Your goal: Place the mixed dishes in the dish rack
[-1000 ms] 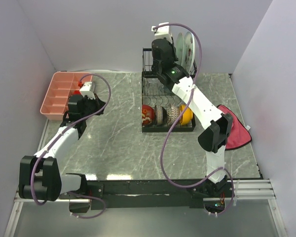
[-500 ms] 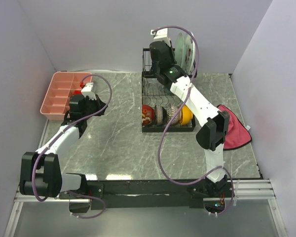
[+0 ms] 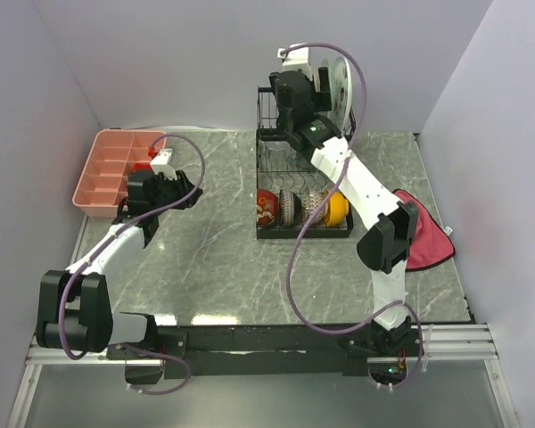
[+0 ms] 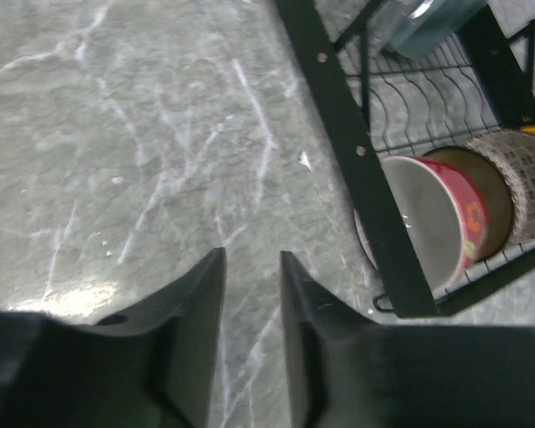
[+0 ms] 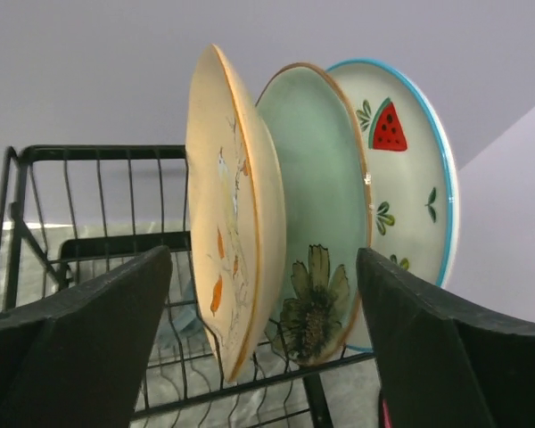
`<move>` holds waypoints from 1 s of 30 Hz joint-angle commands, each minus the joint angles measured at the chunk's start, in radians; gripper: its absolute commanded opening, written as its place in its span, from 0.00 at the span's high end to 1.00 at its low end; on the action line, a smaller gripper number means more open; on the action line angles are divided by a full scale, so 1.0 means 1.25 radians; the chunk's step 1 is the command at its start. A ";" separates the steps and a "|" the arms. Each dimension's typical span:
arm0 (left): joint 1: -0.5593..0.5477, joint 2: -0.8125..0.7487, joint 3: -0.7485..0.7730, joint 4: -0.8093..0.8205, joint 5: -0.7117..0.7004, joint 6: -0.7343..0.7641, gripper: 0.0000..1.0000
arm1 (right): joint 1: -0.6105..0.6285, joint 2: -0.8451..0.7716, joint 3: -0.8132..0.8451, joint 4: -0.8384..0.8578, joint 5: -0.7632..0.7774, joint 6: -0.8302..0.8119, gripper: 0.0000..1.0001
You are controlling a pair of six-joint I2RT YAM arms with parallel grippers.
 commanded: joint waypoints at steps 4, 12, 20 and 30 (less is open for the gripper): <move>-0.004 -0.012 0.075 0.043 0.120 -0.007 0.40 | 0.080 -0.225 -0.081 -0.110 -0.225 0.086 0.00; -0.004 0.020 0.258 -0.050 0.083 0.058 0.01 | 0.008 -0.373 -0.178 -0.171 -0.213 0.166 0.00; 0.006 0.078 0.416 -0.118 -0.010 0.112 0.01 | -0.220 -0.499 -0.321 -0.227 -0.164 0.299 0.00; 0.022 0.174 0.564 -0.125 0.014 0.152 0.01 | -0.298 -0.720 -0.644 -0.130 -0.147 0.224 0.00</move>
